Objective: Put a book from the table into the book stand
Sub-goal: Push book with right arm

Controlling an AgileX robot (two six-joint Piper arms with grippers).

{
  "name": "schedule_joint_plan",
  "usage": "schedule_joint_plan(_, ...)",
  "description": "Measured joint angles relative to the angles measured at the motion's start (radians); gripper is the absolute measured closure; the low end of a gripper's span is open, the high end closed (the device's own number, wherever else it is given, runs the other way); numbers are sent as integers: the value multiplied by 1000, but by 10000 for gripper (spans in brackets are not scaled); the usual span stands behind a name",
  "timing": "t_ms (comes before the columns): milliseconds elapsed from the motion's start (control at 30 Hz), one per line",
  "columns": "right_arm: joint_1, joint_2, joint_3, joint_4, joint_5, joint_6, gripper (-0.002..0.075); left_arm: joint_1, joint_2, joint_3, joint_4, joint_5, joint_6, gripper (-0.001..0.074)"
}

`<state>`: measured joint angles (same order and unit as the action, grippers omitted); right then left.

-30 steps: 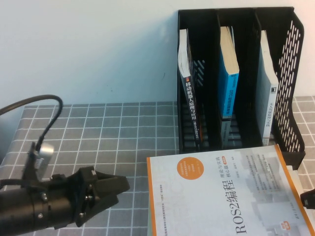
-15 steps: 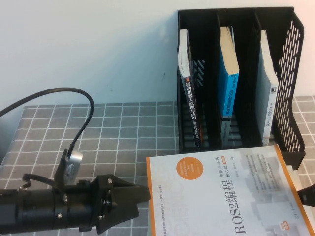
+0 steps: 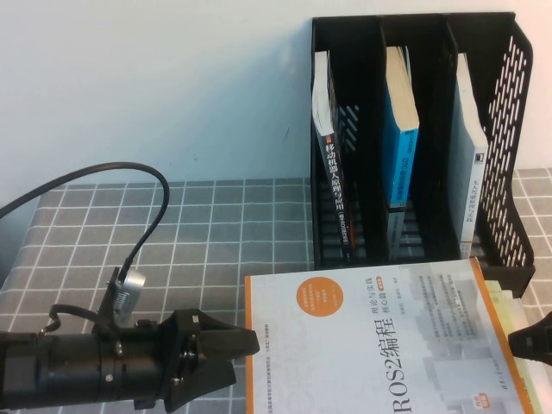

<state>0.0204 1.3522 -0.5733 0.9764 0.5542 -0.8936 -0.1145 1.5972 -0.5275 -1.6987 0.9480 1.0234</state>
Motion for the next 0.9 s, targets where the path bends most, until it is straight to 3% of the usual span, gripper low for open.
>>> schedule_joint_plan(700,80,93,-5,160,-4,-142,729,2,69,0,-7,-68,3,228)
schedule_joint_plan(900,80,101,-7,167,-4,-162,729,5,156,-8,-27,-7,44,227)
